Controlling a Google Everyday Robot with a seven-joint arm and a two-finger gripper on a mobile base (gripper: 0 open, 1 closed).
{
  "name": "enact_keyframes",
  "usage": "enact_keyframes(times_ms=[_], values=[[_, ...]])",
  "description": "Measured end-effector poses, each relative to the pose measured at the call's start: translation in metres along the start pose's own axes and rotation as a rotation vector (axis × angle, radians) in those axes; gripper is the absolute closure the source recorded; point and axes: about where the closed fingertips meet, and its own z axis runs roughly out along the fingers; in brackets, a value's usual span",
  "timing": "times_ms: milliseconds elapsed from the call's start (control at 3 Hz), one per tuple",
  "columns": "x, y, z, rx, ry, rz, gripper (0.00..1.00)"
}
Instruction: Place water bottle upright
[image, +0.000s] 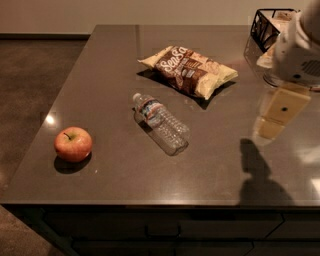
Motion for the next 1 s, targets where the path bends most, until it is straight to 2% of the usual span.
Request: enact_keyframes(times_ms=[333,667,1000], values=[[-0.044,-0.003,0.017,-0.003,-0.013,0.091,0.0],[-0.072,-0.009,0.032,-0.012,-0.031,0.197,0.0],[-0.104,-0.015,0.055,-0.044,-0.037,0.304,0.0]])
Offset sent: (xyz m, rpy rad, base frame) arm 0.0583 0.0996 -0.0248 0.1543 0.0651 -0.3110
